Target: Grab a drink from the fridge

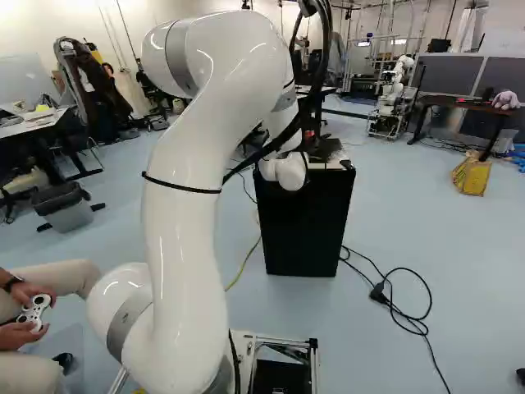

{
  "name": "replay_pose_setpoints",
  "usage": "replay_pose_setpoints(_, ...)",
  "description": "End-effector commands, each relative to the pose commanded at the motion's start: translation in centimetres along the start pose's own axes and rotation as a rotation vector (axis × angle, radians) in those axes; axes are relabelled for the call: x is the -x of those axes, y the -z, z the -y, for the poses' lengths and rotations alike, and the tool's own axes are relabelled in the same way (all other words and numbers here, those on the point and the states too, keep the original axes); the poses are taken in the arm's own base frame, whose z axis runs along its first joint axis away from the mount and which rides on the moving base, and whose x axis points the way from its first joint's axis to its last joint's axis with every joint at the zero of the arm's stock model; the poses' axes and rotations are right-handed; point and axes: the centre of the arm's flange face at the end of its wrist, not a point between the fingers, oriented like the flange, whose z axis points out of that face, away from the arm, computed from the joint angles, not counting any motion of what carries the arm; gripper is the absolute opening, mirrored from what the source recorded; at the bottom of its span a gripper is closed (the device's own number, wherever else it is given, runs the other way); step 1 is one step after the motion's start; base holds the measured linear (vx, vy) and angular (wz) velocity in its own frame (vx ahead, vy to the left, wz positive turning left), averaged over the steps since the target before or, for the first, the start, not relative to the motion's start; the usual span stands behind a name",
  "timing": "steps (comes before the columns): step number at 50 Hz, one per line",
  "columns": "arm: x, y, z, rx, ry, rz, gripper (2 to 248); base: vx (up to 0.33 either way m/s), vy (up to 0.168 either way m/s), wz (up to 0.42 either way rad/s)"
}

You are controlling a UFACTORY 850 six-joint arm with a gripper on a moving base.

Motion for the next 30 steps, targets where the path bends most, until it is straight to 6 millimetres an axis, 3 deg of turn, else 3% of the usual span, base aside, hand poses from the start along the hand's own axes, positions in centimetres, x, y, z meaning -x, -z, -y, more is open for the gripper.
replay_pose_setpoints(30,-1.0,1.4,1.5,-0.009,-0.006,0.020,99,0.000,0.000,0.000)
